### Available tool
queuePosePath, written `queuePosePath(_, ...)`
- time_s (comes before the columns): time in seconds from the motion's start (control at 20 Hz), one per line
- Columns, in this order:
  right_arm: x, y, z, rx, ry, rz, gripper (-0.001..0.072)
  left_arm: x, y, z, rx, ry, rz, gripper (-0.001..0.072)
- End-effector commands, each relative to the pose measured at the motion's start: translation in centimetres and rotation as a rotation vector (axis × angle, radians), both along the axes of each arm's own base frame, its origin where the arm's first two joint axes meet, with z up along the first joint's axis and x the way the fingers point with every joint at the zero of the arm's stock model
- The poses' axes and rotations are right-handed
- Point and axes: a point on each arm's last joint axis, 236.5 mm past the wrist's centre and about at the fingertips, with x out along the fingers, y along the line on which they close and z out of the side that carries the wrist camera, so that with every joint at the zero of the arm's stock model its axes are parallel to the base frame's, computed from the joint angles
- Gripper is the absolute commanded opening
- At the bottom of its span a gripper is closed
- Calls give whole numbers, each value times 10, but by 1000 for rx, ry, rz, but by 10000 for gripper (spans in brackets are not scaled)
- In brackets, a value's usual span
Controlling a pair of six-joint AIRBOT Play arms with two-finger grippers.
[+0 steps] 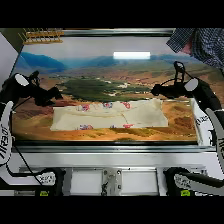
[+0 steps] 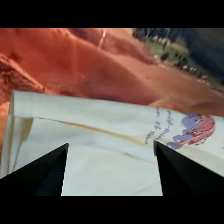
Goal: Fold the clothes and pants, and hang the long-sleeved shirts on hangers.
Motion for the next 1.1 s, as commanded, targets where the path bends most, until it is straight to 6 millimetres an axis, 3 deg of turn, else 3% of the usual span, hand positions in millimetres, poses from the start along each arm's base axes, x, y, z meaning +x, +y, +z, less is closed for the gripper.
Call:
queuePosePath(0.0, -16, -25, 10, -33, 15, 66, 680, 11, -4, 37, 9, -107, -15, 534)
queuePosePath(0.1, -50, -55, -12, -19, 138, 77, 681, -2, -16, 39, 15, -127, -40, 83)
queuePosePath(0.15, -67, -68, -25, -2, 197, 65, 683, -11, -25, 36, 16, -129, -59, 7)
queuePosePath(0.3, -105, -98, -68, 82, 333, 1, 713, -44, -61, 17, -1, -92, -127, 8)
queuePosePath(0.4, -108, -96, -86, 170, 351, -13, 713, -65, -87, 2, -6, -62, -189, 7)
queuePosePath(0.6, -93, -65, -106, 326, 354, 1, 712, -96, -130, -18, -12, -5, -312, 7)
queuePosePath(0.85, -83, -5, -114, 428, 373, 75, 707, -99, -162, -19, -13, -8, -397, 7)
queuePosePath(0.9, -81, 4, -115, 425, 369, 87, 646, -97, -167, -19, -14, -8, -409, 7)
queuePosePath(1.0, -76, 16, -115, 417, 355, 100, 366, -93, -176, -21, -17, -3, -406, 7)
queuePosePath(1.05, -75, 21, -114, 420, 354, 103, 296, -91, -181, -23, -19, 1, -407, 7)
